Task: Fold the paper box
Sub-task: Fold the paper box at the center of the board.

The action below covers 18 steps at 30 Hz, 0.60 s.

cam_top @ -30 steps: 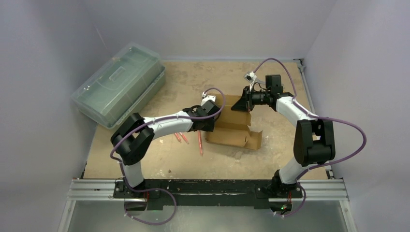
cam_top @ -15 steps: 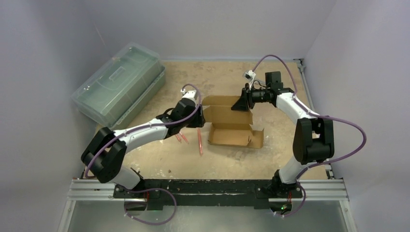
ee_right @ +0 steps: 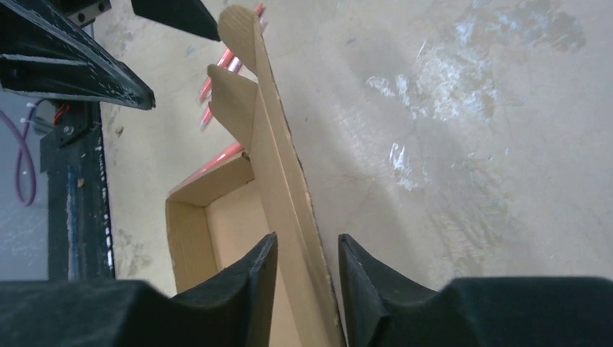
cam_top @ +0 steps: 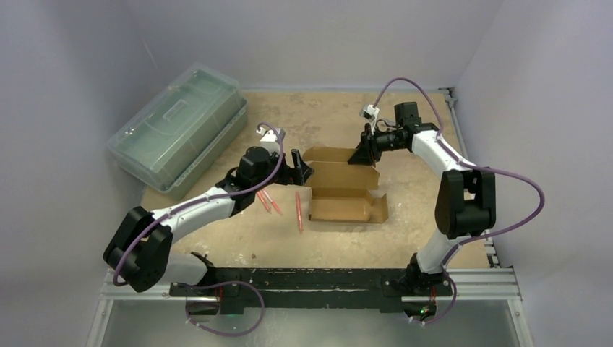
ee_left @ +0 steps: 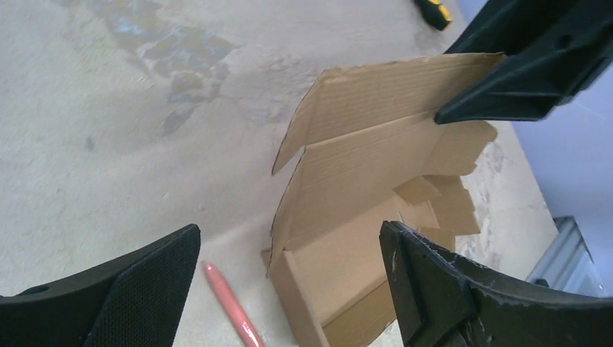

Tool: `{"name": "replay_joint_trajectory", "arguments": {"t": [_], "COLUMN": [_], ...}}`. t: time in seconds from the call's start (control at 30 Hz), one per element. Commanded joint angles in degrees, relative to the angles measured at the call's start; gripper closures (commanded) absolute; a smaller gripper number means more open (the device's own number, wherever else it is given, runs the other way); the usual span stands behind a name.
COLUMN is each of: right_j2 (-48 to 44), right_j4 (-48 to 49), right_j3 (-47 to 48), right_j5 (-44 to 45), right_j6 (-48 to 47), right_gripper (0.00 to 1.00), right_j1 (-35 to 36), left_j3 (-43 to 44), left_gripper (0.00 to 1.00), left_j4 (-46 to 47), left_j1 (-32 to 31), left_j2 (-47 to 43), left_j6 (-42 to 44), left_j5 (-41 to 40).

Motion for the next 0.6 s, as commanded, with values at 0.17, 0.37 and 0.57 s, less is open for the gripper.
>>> {"name": "replay_joint_trajectory", "arguments": {"t": [0.17,0.37,0.57], "right_j2": [2.40,5.28,7.08], "right_j4": [-12.37,-19.75,-24.93], "right_j3": [8.53,13.23,15.67], "right_j5": [-3.95,-5.62,-6.34], "right_j6": [-13.29,-19.93,-24.13], "right_gripper": [0.94,1.00,1.00], "right_j1": [-0.20,-0.19,-0.04], "left_j3": [-4.83,-6.44,-3.89], "left_gripper": [0.15,0.24,0.34], "left_j4": [20.33,29.34,31.04], "left_j1": [7.69,8.32,8.32], "left_j2": [5.12,9.50,14.01], "left_j6": [2.55,6.31,8.87], "left_j5": [22.10,27.11,27.38]}}
